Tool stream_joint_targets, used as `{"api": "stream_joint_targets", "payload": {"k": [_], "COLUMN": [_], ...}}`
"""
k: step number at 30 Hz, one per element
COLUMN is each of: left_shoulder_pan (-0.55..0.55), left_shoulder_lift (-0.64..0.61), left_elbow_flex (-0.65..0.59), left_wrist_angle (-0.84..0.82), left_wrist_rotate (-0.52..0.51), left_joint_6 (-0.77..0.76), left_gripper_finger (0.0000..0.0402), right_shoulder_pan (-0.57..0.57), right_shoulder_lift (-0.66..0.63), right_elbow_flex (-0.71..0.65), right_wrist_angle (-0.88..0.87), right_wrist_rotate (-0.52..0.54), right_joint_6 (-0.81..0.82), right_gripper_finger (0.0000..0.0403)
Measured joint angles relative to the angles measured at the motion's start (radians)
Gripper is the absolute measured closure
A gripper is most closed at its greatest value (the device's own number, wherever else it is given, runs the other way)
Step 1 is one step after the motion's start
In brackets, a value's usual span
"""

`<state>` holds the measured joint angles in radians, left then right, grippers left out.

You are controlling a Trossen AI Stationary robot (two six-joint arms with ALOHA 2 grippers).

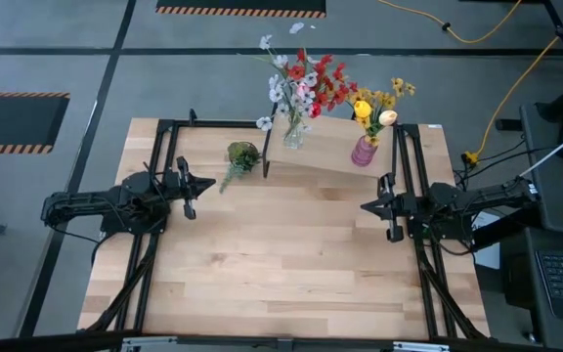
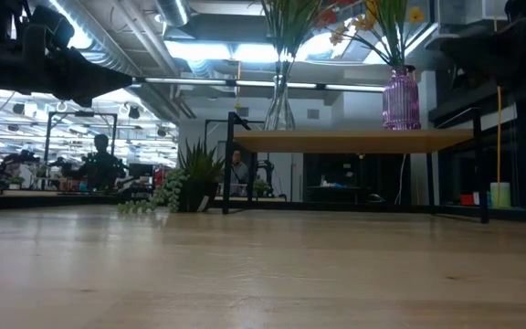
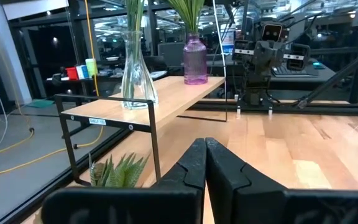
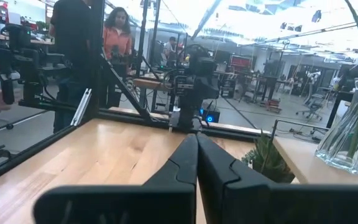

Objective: Pick and place flowers into a vace then onto a shelf
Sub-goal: Return to Home Position

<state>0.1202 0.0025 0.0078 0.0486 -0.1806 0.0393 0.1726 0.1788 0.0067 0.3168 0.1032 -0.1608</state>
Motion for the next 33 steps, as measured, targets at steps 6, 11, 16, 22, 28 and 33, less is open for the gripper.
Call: {"api": "stream_joint_targets", "payload": {"k": [6, 11, 16, 22, 28, 33], "left_shoulder_pan": [0.0, 0.0, 0.0, 0.0, 0.0, 0.0], "left_shoulder_lift": [0.0, 0.0, 0.0, 0.0, 0.0, 0.0], "left_elbow_flex": [0.0, 0.0, 0.0, 0.0, 0.0, 0.0], "left_wrist_angle": [0.0, 0.0, 0.0, 0.0, 0.0, 0.0], "left_wrist_rotate": [0.0, 0.0, -0.001, -0.001, -0.001, -0.001], "left_joint_6": [0.0, 0.0, 0.0, 0.0, 0.0, 0.0], "left_gripper_finger": [0.0393, 0.0397, 0.0396, 0.0394, 0.0395, 0.0394], "right_shoulder_pan": [0.0, 0.0, 0.0, 0.0, 0.034, 0.048], "right_shoulder_lift": [0.001, 0.001, 0.001, 0.001, -0.043, -0.156], "right_elbow_flex": [0.0, 0.0, 0.0, 0.0, 0.0, 0.0], "right_wrist_angle": [0.0, 0.0, 0.0, -0.008, -0.132, -0.263], "right_wrist_rotate": [0.0, 0.0, 0.0, 0.0, -0.017, -0.02], "right_joint_6": [0.001, 0.0, 0.0, 0.058, 0.074, 0.1], "right_gripper_finger": [0.0397, 0.0397, 0.0397, 0.0397, 0.0397, 0.0397]}}
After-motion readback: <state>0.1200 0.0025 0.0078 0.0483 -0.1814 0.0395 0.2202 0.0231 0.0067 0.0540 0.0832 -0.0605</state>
